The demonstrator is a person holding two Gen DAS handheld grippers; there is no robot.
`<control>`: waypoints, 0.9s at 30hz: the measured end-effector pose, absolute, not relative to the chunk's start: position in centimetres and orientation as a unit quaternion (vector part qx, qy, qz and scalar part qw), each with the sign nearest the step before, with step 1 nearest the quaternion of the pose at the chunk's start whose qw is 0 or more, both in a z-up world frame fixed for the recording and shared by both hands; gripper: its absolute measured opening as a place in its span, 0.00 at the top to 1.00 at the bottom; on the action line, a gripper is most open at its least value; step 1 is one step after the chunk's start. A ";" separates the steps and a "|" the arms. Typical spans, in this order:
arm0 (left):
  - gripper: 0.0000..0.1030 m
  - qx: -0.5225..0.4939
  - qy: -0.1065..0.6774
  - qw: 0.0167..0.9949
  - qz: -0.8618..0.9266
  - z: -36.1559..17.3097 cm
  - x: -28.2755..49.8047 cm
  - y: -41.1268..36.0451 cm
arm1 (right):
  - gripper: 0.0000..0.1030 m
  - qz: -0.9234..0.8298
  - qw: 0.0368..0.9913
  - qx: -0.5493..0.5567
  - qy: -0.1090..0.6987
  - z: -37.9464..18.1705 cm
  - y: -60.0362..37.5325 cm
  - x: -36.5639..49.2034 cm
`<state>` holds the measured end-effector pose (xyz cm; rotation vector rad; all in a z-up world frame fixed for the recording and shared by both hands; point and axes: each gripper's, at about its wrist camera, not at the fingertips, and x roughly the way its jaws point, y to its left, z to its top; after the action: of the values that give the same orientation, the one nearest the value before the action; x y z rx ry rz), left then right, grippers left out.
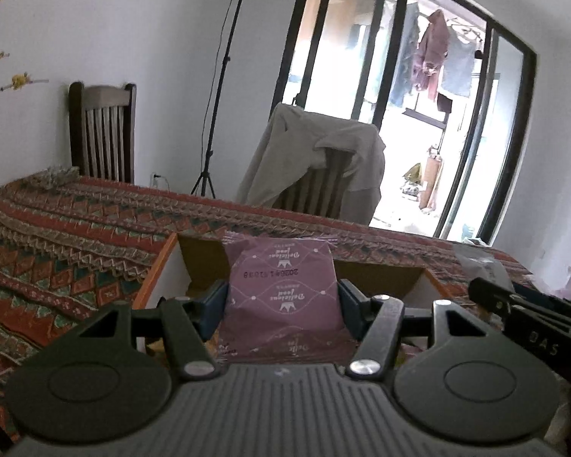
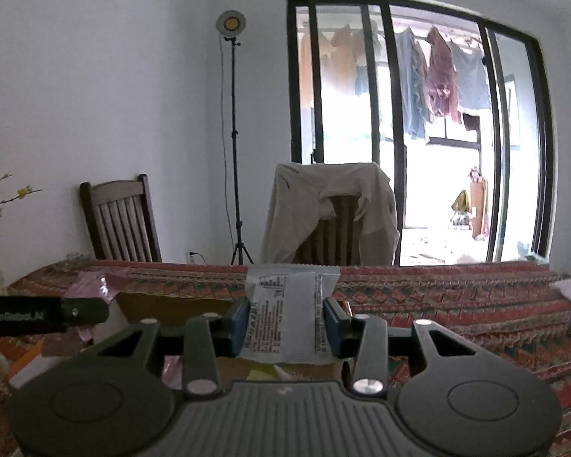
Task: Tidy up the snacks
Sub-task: 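Carry both packets into the cardboard box and open both grippers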
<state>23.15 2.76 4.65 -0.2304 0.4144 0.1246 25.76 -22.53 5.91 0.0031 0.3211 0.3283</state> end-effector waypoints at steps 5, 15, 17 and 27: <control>0.39 -0.112 0.233 0.964 0.064 2.8 24.7 3.5 | 0.61 0.167 0.968 -0.012 0.188 3.5 -21.9 27.0; 0.39 -0.100 0.260 0.958 0.072 0.9 25.4 3.8 | 0.60 0.173 0.960 -0.030 0.220 1.3 -21.0 27.6; 0.39 -0.099 0.260 0.958 0.072 0.8 25.4 3.9 | 0.59 0.174 0.958 -0.033 0.225 1.2 -20.9 27.7; 0.00 -0.118 0.224 0.962 0.100 1.3 24.4 4.7 | 0.10 0.176 0.961 -0.013 0.211 1.8 -21.8 27.2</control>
<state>24.45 4.72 1.25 -0.2396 0.4534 0.2016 27.16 -21.77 1.75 -0.0267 0.4285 0.3560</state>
